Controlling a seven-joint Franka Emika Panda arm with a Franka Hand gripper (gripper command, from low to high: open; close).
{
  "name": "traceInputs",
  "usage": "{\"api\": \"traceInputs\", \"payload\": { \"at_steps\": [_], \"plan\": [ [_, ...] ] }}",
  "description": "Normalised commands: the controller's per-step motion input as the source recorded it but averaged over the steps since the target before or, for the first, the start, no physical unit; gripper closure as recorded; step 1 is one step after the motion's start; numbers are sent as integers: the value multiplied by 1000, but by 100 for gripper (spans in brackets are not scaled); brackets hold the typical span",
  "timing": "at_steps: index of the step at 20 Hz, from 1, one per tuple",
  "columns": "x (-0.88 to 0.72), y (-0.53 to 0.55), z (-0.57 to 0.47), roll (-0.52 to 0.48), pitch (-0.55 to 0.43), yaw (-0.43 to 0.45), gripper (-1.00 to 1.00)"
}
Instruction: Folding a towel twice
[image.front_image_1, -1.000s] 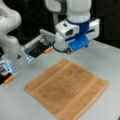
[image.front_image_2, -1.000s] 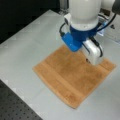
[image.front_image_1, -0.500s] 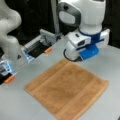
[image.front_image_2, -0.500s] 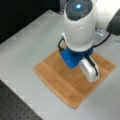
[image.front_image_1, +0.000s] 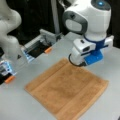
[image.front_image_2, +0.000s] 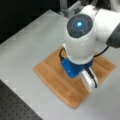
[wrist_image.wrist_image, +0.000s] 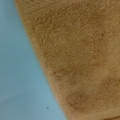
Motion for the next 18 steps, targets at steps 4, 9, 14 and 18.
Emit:
{"api": "traceInputs", "payload": {
  "at_steps": [4, 9, 14, 18],
  "plan": [
    [587, 291, -67, -219, 53, -105, -100],
    [589, 235, 28, -255, 81, -141, -100],
    [547, 151, -21, -330, 121, -195, -100],
    [462, 137, 11, -373, 161, -248, -100]
  ]
}}
